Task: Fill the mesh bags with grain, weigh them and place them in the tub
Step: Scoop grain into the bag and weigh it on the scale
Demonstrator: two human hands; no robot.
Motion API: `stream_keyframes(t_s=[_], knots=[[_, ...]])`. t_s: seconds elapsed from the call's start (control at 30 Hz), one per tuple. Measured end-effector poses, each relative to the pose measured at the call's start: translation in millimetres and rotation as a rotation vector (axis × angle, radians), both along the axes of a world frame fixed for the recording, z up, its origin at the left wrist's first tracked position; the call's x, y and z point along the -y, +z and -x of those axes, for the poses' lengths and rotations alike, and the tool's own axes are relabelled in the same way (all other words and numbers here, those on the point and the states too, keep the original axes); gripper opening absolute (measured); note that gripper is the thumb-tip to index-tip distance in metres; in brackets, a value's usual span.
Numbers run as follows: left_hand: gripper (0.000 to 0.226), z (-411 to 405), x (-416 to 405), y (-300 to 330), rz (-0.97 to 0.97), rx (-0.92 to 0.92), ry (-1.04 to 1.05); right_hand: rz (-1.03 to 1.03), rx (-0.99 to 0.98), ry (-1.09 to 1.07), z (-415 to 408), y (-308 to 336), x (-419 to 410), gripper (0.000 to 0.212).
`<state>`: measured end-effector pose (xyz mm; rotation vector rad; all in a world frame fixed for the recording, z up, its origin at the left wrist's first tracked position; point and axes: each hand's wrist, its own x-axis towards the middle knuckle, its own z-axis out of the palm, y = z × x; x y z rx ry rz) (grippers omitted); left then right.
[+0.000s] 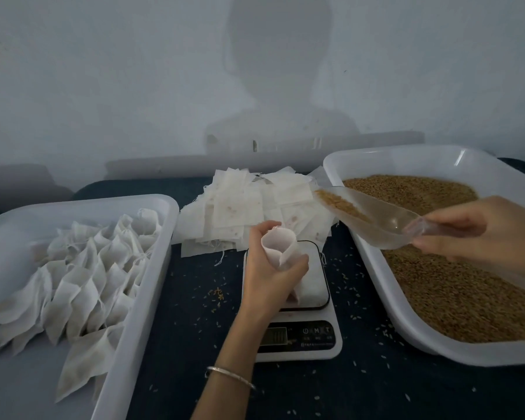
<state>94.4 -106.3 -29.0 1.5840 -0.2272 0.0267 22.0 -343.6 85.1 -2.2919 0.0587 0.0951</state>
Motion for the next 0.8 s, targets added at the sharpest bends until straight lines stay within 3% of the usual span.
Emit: stream_keyframes(t_s=[0.13, 0.2, 0.27, 0.33, 0.5, 0.67, 0.8], knots=[[0.063, -2.0, -8.4, -2.5, -0.043, 0.009, 0.009, 0.011, 0.061, -0.070, 14.0, -11.9, 1.8, 0.044], [0.048, -5.4, -8.3, -1.1, -0.080, 0.025, 0.041, 0.021, 0.070, -0.085, 18.3, -13.7, 3.2, 0.051], [0.035, -10.4, -4.2, 1.9, -0.097, 0.054, 0.039, 0.019, 0.075, -0.091, 19.3, -14.4, 4.1, 0.042], [0.034, -16.8, 0.2, 6.1, -0.129, 0.082, 0.022, 0.012, 0.074, -0.095, 19.6, -13.6, 4.4, 0.041], [0.065, -22.0, -1.2, 9.6, -0.284, 0.068, -0.100, 0.014, 0.068, -0.082, 21.5, -13.7, 9.4, 0.064], [0.092, -18.2, -20.3, 8.4, -0.149, 0.113, -0.059, -0.009, 0.084, -0.108, 23.9, -17.3, 18.3, 0.066], [0.054, -18.9, -36.6, 8.0, 0.058, 0.018, 0.057, 0.019, 0.082, -0.102, 23.9, -21.1, 19.6, 0.061]])
